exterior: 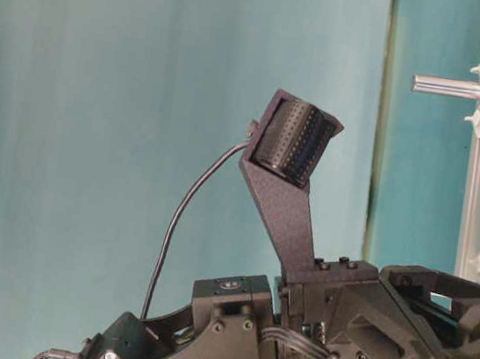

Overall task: Insert the large gear onto the shaft.
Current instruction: 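Close the left gripper on the hub to grip the blue gear, then lift the blue gear and carry it toward the right shaft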

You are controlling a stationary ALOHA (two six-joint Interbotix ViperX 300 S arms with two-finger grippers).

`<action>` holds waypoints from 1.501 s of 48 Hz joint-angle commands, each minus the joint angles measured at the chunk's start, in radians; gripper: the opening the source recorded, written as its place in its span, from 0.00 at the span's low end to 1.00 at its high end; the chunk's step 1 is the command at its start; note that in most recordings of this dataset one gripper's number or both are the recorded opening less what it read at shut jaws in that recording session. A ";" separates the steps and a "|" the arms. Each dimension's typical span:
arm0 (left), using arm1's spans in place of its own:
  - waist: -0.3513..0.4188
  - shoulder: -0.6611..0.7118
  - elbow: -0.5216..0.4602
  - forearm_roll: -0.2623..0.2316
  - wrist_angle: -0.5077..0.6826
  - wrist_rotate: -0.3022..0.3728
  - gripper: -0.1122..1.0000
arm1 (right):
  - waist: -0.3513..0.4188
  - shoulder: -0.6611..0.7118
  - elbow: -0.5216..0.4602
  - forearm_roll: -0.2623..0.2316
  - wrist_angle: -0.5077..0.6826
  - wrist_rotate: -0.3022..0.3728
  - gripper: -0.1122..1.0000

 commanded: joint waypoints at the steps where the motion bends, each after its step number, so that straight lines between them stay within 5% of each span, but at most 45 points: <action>1: -0.002 0.009 0.002 -0.003 -0.006 -0.009 0.79 | -0.003 0.005 -0.009 -0.002 -0.009 0.009 0.11; 35: -0.002 -0.011 -0.017 -0.003 0.006 -0.009 0.79 | -0.003 0.005 -0.009 -0.002 -0.009 0.009 0.11; 60: -0.002 -0.052 -0.193 -0.002 0.206 0.035 0.79 | -0.003 0.000 -0.002 -0.002 -0.009 0.009 0.11; 72: 0.008 -0.064 -0.322 0.000 0.356 0.140 0.79 | -0.003 -0.011 0.000 -0.002 -0.008 0.009 0.11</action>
